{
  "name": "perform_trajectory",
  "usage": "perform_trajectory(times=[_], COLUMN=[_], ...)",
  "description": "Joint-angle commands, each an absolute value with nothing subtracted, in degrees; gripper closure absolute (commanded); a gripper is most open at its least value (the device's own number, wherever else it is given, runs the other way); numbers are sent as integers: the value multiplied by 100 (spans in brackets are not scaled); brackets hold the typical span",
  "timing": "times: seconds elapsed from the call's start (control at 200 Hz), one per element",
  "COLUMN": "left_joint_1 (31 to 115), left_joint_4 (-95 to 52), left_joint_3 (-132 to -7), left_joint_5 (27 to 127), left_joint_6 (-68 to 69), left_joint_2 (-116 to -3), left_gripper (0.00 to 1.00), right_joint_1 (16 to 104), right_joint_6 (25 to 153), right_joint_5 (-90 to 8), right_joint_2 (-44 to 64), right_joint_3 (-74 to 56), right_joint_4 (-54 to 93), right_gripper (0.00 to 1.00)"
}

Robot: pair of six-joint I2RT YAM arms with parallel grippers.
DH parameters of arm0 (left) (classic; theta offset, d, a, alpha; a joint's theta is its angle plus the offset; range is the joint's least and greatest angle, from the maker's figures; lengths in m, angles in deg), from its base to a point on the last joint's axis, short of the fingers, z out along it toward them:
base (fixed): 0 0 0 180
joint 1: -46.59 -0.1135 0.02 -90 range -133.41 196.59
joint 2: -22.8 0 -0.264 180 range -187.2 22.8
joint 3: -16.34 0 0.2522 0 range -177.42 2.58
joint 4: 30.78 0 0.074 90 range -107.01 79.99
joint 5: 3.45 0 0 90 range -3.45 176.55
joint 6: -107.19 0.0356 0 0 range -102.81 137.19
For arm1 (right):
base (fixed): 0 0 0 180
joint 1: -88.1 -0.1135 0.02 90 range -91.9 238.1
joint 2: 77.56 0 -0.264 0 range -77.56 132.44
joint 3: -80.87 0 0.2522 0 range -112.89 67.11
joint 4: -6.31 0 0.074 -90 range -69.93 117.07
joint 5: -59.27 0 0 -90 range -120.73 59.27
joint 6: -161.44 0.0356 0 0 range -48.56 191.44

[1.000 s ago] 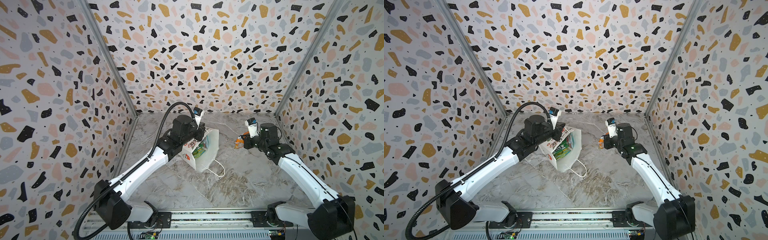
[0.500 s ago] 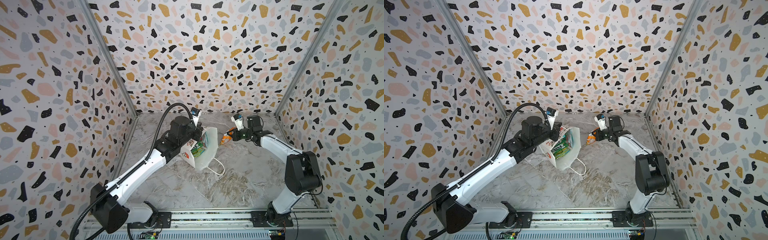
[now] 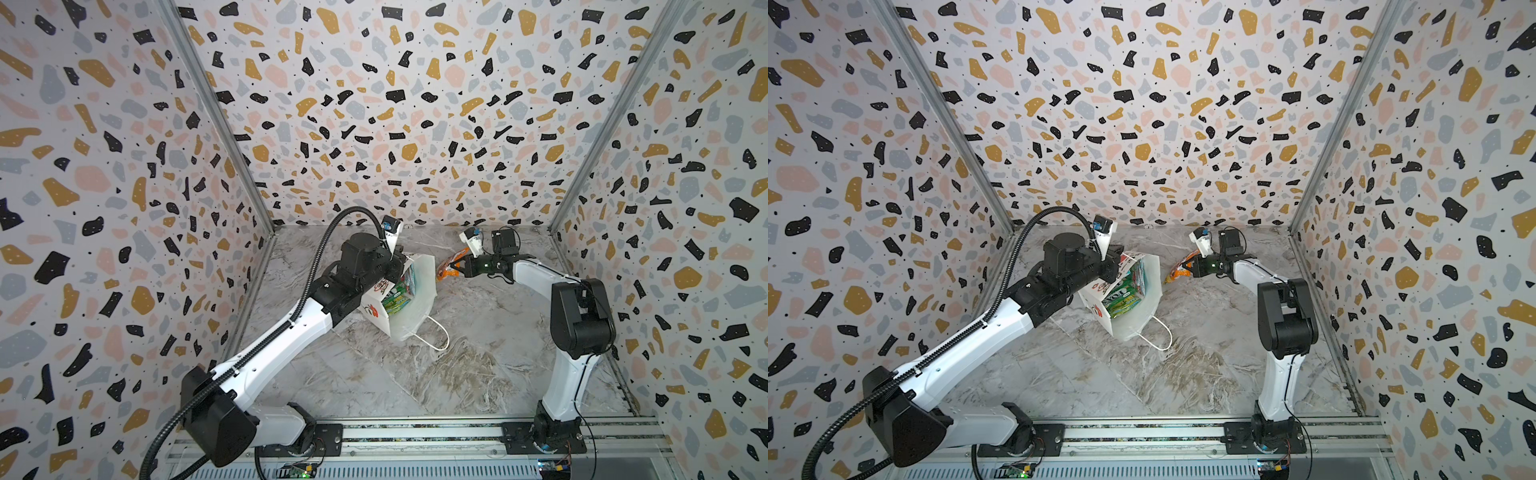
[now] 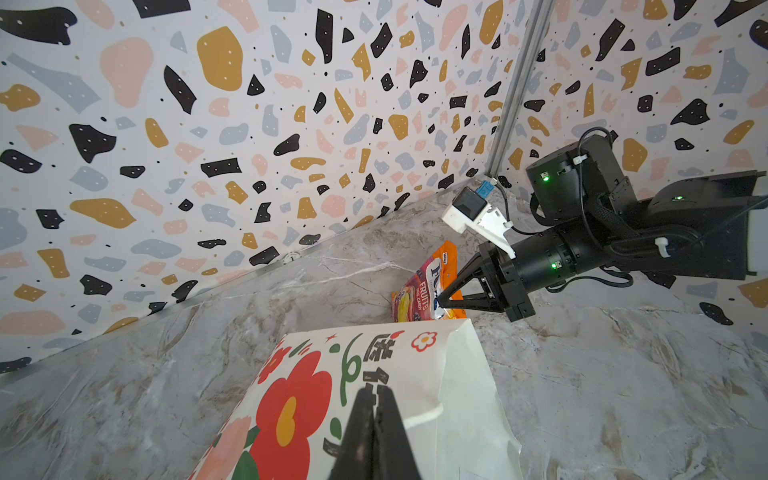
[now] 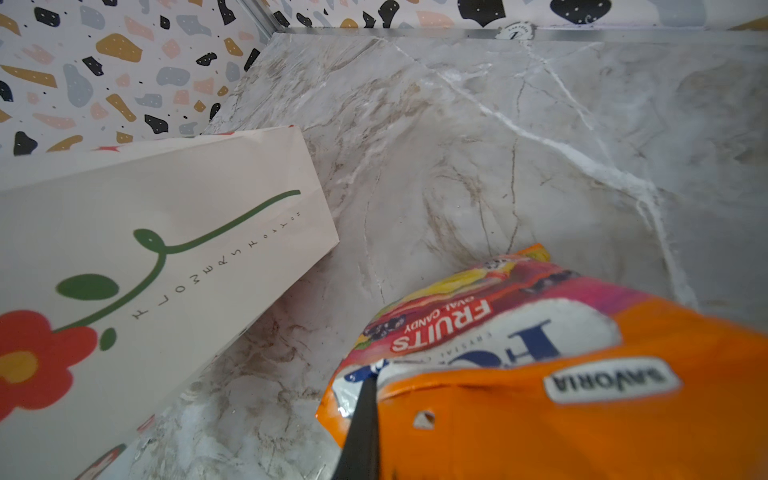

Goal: Take the snacks out of the paper bag
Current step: 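Move the packet away from the bag and release it onto the table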

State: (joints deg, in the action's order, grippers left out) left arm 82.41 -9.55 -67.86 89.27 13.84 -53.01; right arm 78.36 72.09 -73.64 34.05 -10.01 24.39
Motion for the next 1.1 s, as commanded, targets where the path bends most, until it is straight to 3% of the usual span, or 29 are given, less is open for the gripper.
perform_trajectory(times=[0.0,0.541,0.661,0.751,0.836,1.096], left_joint_1=[8256,8254,8254,8255,8254,8255], left_joint_4=[-1148,-1105,-1104,-1099,-1095,-1095], left_joint_3=[-6760,-6793,-6800,-6804,-6803,-6809], left_joint_5=[8989,8910,8899,8892,8892,8862], left_joint_6=[1491,1479,1478,1481,1477,1470], left_joint_2=[-5293,-5364,-5374,-5373,-5375,-5379], left_gripper=[100,100,100,100,100,100], right_joint_1=[8042,8184,8181,8181,8179,8162], right_joint_6=[7020,6955,7018,7097,7198,7502], right_joint_5=[-7265,-5713,-5379,-5108,-4735,-4659], right_joint_2=[3074,3257,3264,3211,3051,1808], right_joint_3=[-692,-750,-812,-833,-766,23], right_joint_4=[2623,2959,2973,3000,2986,2638], right_gripper=[100,96,86,62,48,42])
